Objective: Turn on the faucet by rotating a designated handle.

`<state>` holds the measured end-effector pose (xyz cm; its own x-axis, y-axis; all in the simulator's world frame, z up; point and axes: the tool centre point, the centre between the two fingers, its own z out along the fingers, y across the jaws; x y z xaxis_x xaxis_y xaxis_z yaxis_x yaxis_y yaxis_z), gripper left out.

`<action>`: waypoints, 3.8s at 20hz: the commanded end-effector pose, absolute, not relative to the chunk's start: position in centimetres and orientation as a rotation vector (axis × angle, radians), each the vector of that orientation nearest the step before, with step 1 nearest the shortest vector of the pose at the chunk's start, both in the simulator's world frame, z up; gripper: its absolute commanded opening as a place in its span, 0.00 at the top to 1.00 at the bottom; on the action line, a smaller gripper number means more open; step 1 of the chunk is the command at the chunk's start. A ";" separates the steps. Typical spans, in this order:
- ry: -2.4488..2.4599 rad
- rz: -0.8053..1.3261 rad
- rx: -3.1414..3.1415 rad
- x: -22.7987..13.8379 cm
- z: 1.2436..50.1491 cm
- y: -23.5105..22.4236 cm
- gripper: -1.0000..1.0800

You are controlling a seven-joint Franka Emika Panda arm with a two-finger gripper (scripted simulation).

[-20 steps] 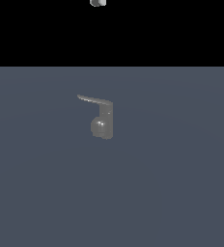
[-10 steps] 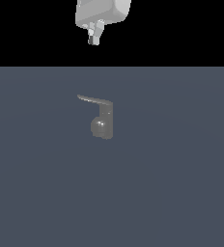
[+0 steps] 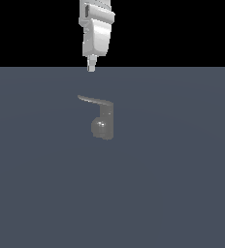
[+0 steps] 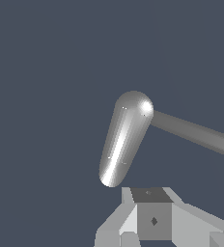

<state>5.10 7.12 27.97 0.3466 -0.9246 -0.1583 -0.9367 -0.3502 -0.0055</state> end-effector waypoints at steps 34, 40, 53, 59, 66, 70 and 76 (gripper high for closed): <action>2.226 0.001 -2.217 9.5 17.3 11.0 1.00; 2.226 0.001 -2.217 8.0 17.3 11.2 1.00; 2.227 0.000 -2.216 4.6 17.3 11.8 1.00; 2.229 -0.006 -2.211 4.0 17.3 11.6 1.00; 2.228 -0.004 -2.213 2.2 17.3 10.5 1.00; 2.228 -0.003 -2.213 1.2 17.3 9.9 1.00; 2.227 -0.002 -2.214 -0.4 17.3 9.0 1.00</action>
